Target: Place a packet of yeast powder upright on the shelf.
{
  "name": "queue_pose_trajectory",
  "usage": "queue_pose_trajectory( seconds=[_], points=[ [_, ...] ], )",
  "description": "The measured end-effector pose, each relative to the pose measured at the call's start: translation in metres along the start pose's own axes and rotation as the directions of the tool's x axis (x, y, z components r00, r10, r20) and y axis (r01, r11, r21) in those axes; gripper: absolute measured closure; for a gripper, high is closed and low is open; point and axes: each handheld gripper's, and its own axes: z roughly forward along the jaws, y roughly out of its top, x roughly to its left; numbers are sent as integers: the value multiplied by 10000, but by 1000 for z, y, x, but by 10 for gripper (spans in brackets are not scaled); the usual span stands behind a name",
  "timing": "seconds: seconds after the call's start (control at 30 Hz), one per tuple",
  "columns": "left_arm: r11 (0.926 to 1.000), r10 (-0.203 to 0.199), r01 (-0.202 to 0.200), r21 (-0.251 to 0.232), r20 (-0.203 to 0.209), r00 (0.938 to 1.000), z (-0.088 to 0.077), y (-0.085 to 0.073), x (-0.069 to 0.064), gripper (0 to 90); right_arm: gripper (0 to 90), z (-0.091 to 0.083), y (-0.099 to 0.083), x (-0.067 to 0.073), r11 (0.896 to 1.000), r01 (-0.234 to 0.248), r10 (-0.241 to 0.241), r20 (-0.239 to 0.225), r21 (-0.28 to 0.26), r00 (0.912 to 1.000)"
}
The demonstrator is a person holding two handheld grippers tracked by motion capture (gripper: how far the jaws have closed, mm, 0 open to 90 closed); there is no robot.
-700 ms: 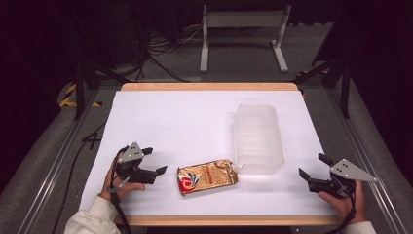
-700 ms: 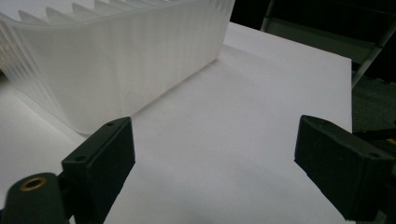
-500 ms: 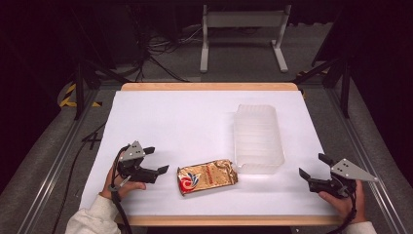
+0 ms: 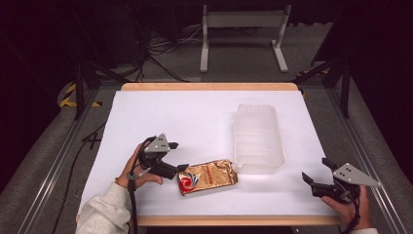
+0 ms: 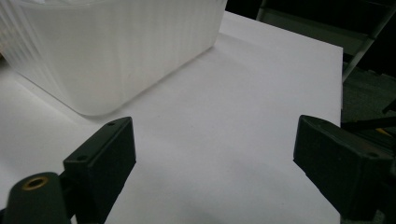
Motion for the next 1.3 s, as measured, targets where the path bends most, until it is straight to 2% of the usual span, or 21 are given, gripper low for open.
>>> queue_pose_trajectory(
  seconds=[0.07, 0.1, 0.17, 0.2, 0.23, 0.37, 0.5, 0.53, 0.57, 0.67, 0.73, 0.8, 0.83, 0.93, 0.97, 1.03, 1.1, 1.13, 1.17, 1.23, 1.3],
  points=[
    [9998, 118, -119, 133, 100, 9999, 4, 4, -1, 180, 136, 0, 0, 0, 10000, 10, -10, -14, 37, 10000],
    [9994, 141, -151, 313, 314, 9994, 9, 8, -2, 182, 136, 1, 0, 1, 9999, 74, -73, -67, 89, 10000],
    [9978, 413, -437, 494, 479, 9980, 17, 17, -3, 194, 136, 2, 0, 2, 9999, 104, -103, -108, 87, 9999],
    [9978, 356, -389, 534, 606, 9975, 20, 20, -3, 194, 136, 2, 0, 2, 9999, 104, -103, -108, 87, 9999],
    [9969, 412, -465, 630, 835, 9957, 26, 26, -4, 201, 137, 2, 0, 3, 9998, 166, -165, -143, 82, 9998],
    [9920, 657, -785, 991, 1262, 9898, 45, 44, -8, 214, 138, 3, 2, 4, 9997, 194, -192, -231, 112, 9995],
    [9834, 682, -884, 1586, 1283, 9894, 71, 63, -16, 217, 138, 5, 2, 4, 9996, 239, -235, -273, 131, 9994],
    [9834, 682, -884, 1586, 1283, 9894, 71, 63, -16, 217, 138, 5, 2, 4, 9996, 239, -235, -273, 131, 9994],
    [9764, 822, -1081, 1869, 1413, 9866, 81, 67, -18, 219, 138, 6, 3, 4, 9996, 245, -241, -293, 134, 9993],
    [9677, 777, -1139, 2247, 1637, 9834, 93, 73, -20, 233, 138, 6, 3, 5, 9995, 262, -256, -343, 154, 9991],
    [9656, 750, -1143, 2335, 1706, 9825, 98, 75, -20, 233, 138, 7, 3, 6, 9994, 306, -299, -378, 183, 9988],
    [9581, 527, -1003, 2682, 1789, 9825, 108, 78, -19, 242, 138, 7, 3, 6, 9992, 317, -308, -407, 227, 9987],
    [9581, 527, -1003, 2682, 1789, 9825, 108, 78, -19, 242, 138, 7, 3, 6, 9992, 317, -308, -407, 227, 9987],
    [9464, 553, -1127, 3026, 1917, 9799, 118, 80, -19, 270, 138, 8, 3, 7, 9990, 359, -348, -410, 261, 9986],
    [9449, 509, -1114, 3079, 1980, 9789, 120, 81, -19, 275, 139, 8, 3, 7, 9991, 316, -305, -423, 267, 9986],
    [9446, 467, -1142, 3077, 2183, 9748, 125, 85, -17, 332, 139, 8, 3, 6, 9991, 298, -285, -444, 290, 9986],
    [9402, 396, -1204, 3187, 2491, 9677, 128, 86, -17, 386, 139, 8, 2, 5, 9992, 287, -273, -457, 295, 9986],
    [9358, 409, -1263, 3290, 2548, 9661, 130, 86, -18, 426, 138, 8, 2, 5, 9991, 276, -262, -466, 315, 9986],
    [9358, 409, -1263, 3290, 2548, 9661, 130, 86, -18, 456, 138, 8, 2, 5, 9991, 276, -262, -466, 315, 9986],
    [9302, 374, -1423, 3383, 2983, 9537, 133, 85, -19, 494, 139, 8, 2, 6, 9990, 291, -275, -480, 337, 9985],
    [9290, 413, -1546, 3363, 3211, 9461, 132, 85, -20, 589, 139, 8, 2, 5, 9989, 287, -270, -463, 367, 9986]
  ],
)
